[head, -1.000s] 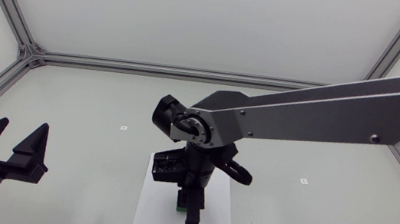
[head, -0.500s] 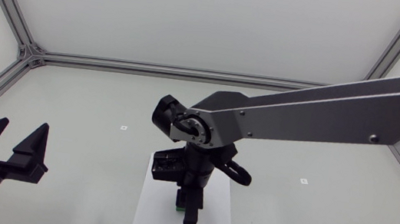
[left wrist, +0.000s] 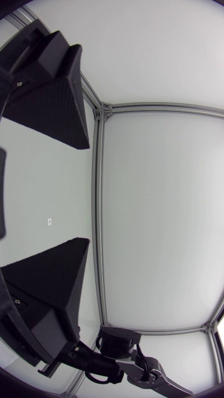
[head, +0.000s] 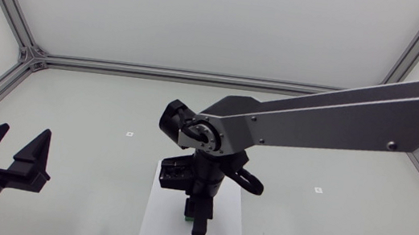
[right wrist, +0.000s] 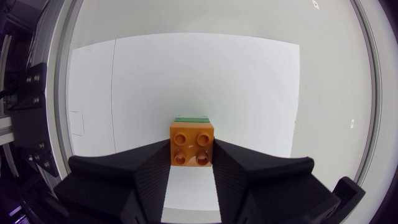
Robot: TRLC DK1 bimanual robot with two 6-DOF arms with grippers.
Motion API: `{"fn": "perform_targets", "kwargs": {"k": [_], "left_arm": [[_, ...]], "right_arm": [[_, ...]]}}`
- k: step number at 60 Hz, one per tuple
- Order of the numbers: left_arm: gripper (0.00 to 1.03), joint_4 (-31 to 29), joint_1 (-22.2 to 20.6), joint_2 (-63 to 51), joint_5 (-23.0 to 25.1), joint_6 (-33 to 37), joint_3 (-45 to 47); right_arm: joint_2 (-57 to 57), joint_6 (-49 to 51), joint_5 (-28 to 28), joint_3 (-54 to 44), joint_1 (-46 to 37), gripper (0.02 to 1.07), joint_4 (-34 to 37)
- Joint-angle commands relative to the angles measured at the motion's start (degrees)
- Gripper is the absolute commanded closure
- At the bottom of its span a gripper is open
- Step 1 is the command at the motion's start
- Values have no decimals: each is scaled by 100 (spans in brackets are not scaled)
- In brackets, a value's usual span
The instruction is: Pick up the orange 2x2 brick with the right arm and stack it on top of the green 2x2 brick in the center
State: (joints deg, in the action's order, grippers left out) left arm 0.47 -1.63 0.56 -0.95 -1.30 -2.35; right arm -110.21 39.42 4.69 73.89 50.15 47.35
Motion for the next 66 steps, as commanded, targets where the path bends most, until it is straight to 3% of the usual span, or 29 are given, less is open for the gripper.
{"fn": "perform_targets", "kwargs": {"k": [1, 23, 43, 66], "left_arm": [[4, -65, -4, 23, 16, 33, 235], [4, -65, -4, 23, 16, 33, 235], [4, -65, -4, 23, 16, 33, 235], [4, -65, -4, 23, 16, 33, 235]], "right_arm": [[-106, -110, -47, -138, 21, 101, 28], [-413, -189, -152, -6, 3, 101, 222], [-334, -48, 41, -208, -32, 101, -24], [-150, -215, -144, -472, 100, 101, -314]]}}
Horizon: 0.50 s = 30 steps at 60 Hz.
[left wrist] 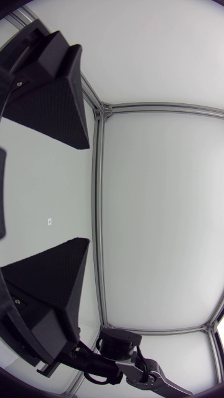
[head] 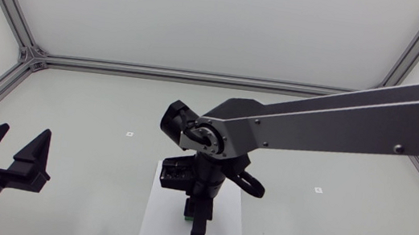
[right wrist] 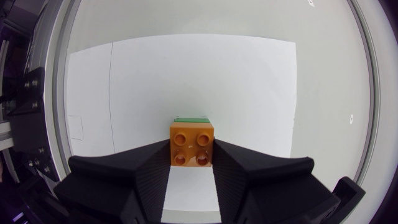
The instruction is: Pick up the orange 2x2 brick with the right arm and stack it on top of the green 2x2 brick in the center
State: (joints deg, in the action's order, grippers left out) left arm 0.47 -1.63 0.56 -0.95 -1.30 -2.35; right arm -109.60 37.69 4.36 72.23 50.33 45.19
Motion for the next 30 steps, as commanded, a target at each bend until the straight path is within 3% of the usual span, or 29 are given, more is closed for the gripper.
{"fn": "perform_targets", "kwargs": {"k": [1, 18, 30], "left_arm": [[4, -65, -4, 23, 16, 33, 235], [4, -65, -4, 23, 16, 33, 235], [4, -65, -4, 23, 16, 33, 235]], "right_arm": [[-220, -69, -164, -306, 91, 101, -98], [-430, -289, -410, -95, 127, 101, 201], [-545, -227, -295, -60, 21, 101, 341]]}}
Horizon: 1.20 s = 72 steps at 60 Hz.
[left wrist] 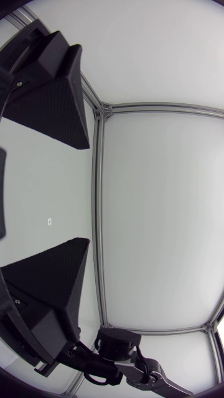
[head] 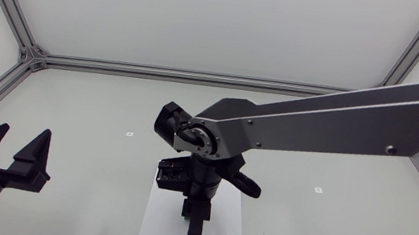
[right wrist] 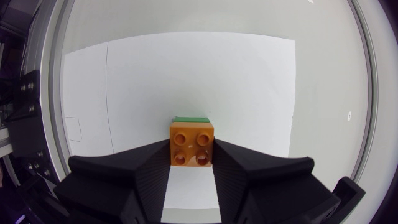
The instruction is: Pick up the orange 2x2 brick with the right arm and stack it on top of the green 2x2 brick in the center
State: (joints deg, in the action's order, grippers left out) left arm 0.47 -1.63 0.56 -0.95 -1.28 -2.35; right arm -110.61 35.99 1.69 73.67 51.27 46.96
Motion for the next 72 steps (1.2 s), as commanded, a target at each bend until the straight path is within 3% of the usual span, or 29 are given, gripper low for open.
{"fn": "perform_targets", "kwargs": {"k": [1, 18, 45, 72], "left_arm": [[4, -65, -4, 23, 16, 31, 235], [4, -65, -4, 23, 16, 31, 235], [4, -65, -4, 23, 16, 31, 235], [4, -65, -4, 23, 16, 31, 235]], "right_arm": [[-444, -57, -2, -204, -73, 101, 173], [-181, 75, 463, -415, -117, 101, 85], [-110, -118, -90, -476, -29, 101, -231], [-347, 58, 121, -415, -117, 101, -205]]}}
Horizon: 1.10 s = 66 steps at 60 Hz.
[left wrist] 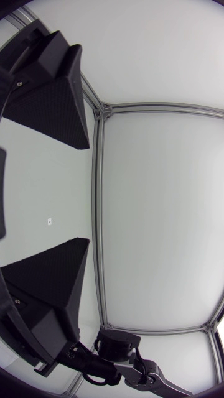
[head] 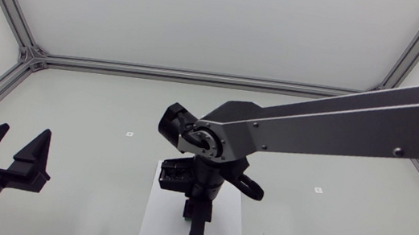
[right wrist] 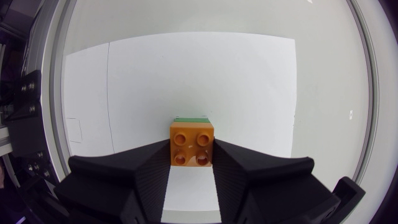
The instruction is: Pick up the orange 2x2 brick with the right arm and stack it on top of the green 2x2 brick in the center
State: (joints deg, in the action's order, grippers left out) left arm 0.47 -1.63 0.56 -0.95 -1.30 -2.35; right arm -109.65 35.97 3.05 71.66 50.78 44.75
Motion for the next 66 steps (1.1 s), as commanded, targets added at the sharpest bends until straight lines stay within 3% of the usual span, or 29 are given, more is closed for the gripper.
{"fn": "perform_targets", "kwargs": {"k": [1, 32, 66], "left_arm": [[4, -65, -4, 23, 16, 33, 235], [4, -65, -4, 23, 16, 33, 235], [4, -65, -4, 23, 16, 33, 235]], "right_arm": [[-461, 77, -6, -214, -77, 101, -2], [-576, 192, -41, -416, -69, 101, -318], [-549, 306, -76, -389, -25, 101, -19]]}}
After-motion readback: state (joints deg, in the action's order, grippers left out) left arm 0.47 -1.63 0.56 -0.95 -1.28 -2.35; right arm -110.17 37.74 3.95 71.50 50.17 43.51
